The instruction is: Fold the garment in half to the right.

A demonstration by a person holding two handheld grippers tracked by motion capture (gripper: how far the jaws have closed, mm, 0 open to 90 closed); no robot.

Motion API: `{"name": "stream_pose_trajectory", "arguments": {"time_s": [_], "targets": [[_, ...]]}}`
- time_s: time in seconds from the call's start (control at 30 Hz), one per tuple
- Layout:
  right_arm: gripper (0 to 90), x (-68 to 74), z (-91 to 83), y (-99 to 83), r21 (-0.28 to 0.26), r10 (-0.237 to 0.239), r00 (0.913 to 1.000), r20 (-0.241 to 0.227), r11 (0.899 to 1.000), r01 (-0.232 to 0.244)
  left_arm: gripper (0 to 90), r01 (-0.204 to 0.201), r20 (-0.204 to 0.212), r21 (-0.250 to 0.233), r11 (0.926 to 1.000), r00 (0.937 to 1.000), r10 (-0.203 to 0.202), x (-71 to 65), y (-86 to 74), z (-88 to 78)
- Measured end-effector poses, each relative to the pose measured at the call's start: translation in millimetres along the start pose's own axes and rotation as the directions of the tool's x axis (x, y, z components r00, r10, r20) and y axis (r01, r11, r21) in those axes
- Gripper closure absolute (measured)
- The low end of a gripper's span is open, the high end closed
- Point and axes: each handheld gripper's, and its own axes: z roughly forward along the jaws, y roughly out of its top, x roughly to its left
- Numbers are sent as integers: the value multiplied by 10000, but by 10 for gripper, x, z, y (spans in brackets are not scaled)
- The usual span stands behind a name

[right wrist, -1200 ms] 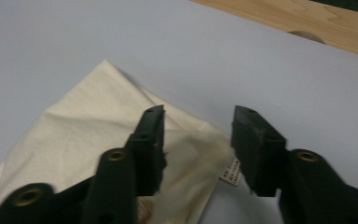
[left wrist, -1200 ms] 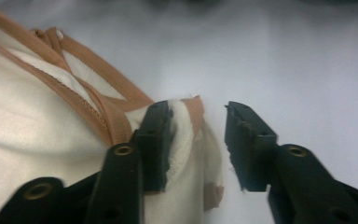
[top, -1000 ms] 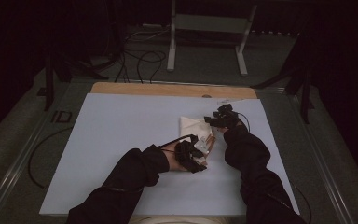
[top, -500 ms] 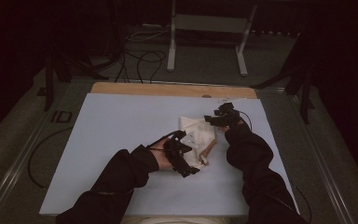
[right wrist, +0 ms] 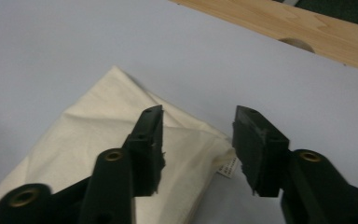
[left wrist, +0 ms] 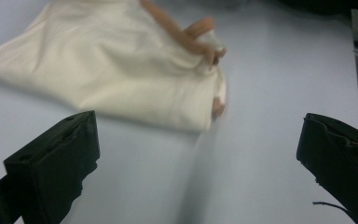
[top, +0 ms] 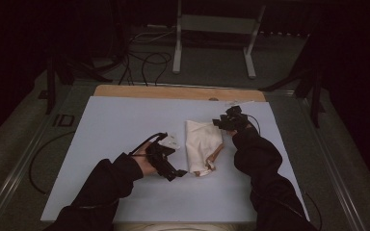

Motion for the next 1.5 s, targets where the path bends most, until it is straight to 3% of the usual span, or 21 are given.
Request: {"name": "stream_pose_trajectory", "arguments": {"time_s": [0.07, 0.47, 0.63, 0.8, 1.03, 1.2, 1.37, 1.5], "targets": [[547, -26, 41, -15, 65, 250, 9997, -8, 9997, -250, 0, 95, -194, -73, 9999, 9998, -97, 15, -86, -70], [587, -96, 207, -105, 696, 500, 9987, 105, 9963, -507, 0, 916, -1005, -197, 9956, 9906, -932, 45, -660, -330], [731, -101, 208, -145, 951, 450, 9990, 29, 9945, -450, 1, 1629, -1088, -630, 9846, 9796, -1690, 65, -885, -422], [885, -73, 180, -131, 953, 83, 9999, 148, 9954, -97, 1, 1836, -1384, -996, 9779, 9707, -1963, 59, -1061, -499], [898, 18, 118, -18, 714, -492, 9983, 297, 9963, 470, 1, 2222, -1720, -1305, 9662, 9547, -2428, 38, -1275, -532], [898, 90, 19, 96, 136, -788, 9965, 284, 9968, 784, 1, 2363, -2077, -1465, 9606, 9421, -2634, 40, -1382, -612], [898, 56, -89, 159, -389, -641, 9973, 364, 9971, 655, 1, 2544, -2307, -1689, 9522, 9291, -2891, 37, -1486, -703], [897, -16, -56, 122, -173, -491, 9976, 487, 9986, 500, 1, 2590, -2487, -1834, 9483, 9211, -2996, 15, -1544, -757]]}}
